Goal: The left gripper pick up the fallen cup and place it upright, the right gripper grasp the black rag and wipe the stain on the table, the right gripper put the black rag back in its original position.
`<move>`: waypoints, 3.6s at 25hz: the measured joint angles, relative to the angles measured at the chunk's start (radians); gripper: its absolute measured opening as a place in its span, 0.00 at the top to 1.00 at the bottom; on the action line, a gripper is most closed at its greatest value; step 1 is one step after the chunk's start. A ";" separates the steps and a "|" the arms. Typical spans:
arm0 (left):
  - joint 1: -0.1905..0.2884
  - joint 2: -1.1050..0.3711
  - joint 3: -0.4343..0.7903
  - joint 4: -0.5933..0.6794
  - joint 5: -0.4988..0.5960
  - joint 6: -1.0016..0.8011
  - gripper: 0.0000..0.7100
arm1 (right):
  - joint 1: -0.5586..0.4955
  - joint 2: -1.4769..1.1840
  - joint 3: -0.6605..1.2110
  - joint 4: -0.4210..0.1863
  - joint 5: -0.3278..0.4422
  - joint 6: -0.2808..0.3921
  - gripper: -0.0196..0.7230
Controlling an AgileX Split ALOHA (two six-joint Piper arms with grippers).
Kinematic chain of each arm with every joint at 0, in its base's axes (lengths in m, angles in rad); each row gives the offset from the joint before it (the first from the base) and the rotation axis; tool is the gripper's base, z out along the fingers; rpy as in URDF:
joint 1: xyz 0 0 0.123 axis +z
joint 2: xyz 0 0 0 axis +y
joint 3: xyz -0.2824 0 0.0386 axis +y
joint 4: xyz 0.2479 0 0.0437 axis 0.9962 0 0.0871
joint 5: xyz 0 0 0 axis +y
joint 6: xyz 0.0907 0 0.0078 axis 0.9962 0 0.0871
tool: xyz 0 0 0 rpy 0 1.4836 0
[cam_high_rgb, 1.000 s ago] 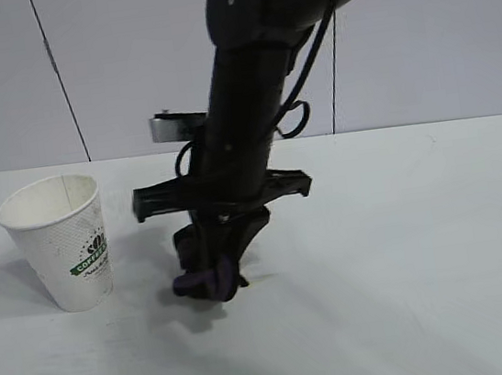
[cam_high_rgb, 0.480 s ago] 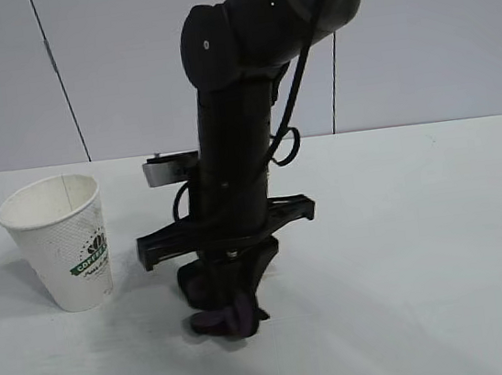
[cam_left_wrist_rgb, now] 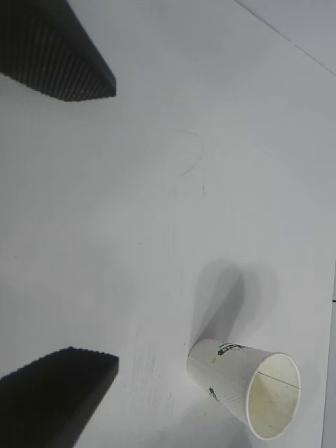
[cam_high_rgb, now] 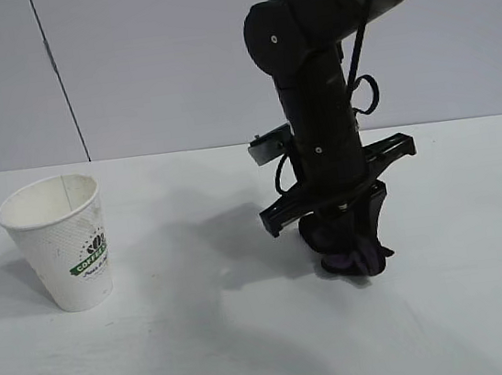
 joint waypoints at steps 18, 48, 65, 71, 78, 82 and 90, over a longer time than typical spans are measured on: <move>0.000 0.000 0.000 0.000 0.000 0.000 0.03 | 0.030 0.000 -0.001 0.160 -0.063 -0.066 0.81; 0.000 0.000 0.000 0.000 0.000 0.000 0.03 | -0.295 -0.246 -0.085 0.031 0.022 0.009 0.24; 0.000 0.000 0.000 0.000 0.000 0.000 0.03 | -0.793 -1.042 -0.084 0.062 0.092 -0.184 0.24; 0.000 0.000 0.000 0.000 0.000 0.000 0.03 | -0.793 -1.459 -0.075 0.289 0.102 -0.281 0.24; 0.000 0.000 0.000 0.000 0.000 0.000 0.03 | -0.793 -1.939 0.148 0.377 0.104 -0.310 0.24; 0.000 0.000 0.000 0.000 0.000 0.000 0.03 | -0.784 -2.137 0.399 0.368 0.100 -0.310 0.24; 0.000 0.000 0.000 0.000 0.000 0.000 0.03 | -0.687 -2.291 0.919 0.237 0.065 -0.286 0.24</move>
